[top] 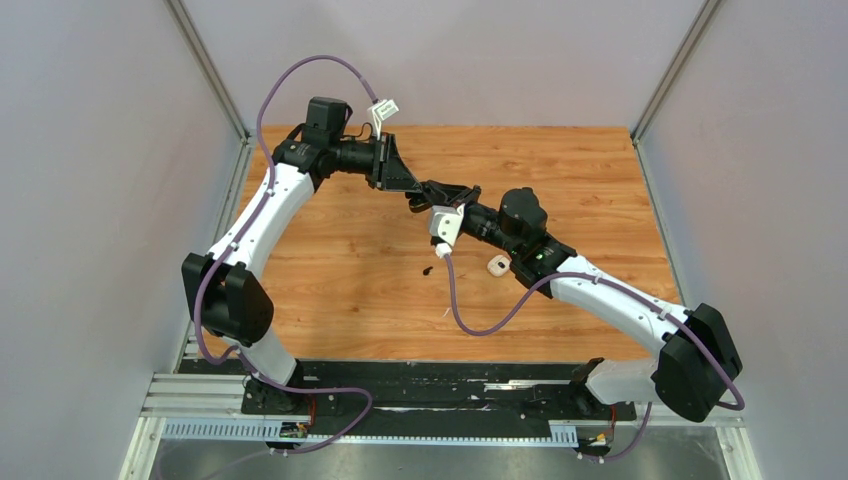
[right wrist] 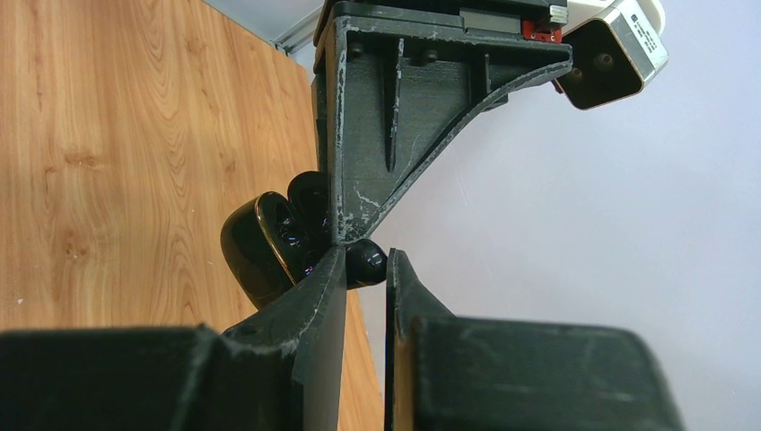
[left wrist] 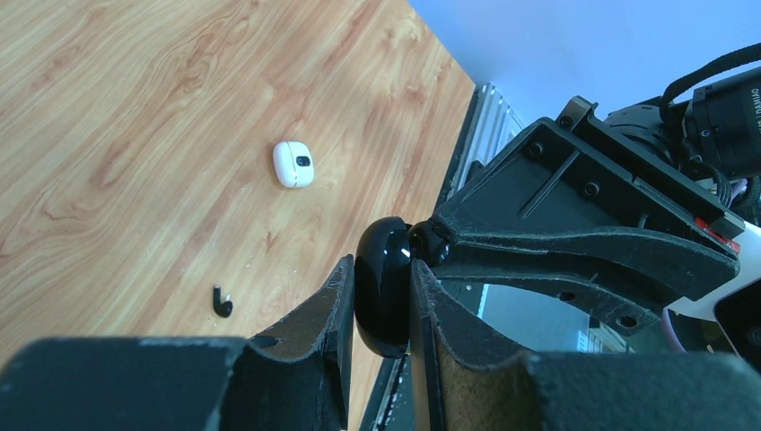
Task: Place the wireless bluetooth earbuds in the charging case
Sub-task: Insert the right earbud into the right side groove of the charging case.
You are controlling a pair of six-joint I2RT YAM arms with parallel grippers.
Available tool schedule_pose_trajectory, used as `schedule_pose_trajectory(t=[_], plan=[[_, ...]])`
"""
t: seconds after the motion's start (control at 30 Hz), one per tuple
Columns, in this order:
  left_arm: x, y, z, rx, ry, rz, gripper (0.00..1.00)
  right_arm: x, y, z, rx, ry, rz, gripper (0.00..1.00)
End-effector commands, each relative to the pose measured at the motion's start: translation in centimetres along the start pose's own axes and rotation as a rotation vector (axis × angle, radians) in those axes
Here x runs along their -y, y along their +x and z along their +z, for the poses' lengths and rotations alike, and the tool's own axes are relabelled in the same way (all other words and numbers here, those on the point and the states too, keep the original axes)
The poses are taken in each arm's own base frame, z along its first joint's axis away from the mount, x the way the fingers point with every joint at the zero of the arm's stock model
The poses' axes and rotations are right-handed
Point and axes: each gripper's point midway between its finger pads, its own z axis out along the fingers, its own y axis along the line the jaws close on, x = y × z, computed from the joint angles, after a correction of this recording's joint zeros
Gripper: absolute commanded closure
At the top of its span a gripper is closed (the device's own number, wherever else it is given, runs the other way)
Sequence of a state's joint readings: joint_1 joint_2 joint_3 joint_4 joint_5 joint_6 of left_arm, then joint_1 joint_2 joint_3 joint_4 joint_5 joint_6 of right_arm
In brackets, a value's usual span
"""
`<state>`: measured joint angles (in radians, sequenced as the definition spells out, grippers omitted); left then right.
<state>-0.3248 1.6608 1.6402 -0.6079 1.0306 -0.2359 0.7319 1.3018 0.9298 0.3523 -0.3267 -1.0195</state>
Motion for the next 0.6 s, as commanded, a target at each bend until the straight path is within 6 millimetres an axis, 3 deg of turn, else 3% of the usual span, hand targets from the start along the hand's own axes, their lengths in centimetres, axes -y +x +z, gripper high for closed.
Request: schedule_pose_trajectory(t=[0.0,0.57], plan=[[2.0,-0.8,-0.7,0.026,0.047,0.035,1.00,0.4,0.0,-0.3,-0.012,0.013,-0.021,1.00],[2.9,-0.9,-0.9,0.024,0.141,0.000,1.00,-0.2,-0.1,-0.8,0.039,0.029,-0.158,1.00]])
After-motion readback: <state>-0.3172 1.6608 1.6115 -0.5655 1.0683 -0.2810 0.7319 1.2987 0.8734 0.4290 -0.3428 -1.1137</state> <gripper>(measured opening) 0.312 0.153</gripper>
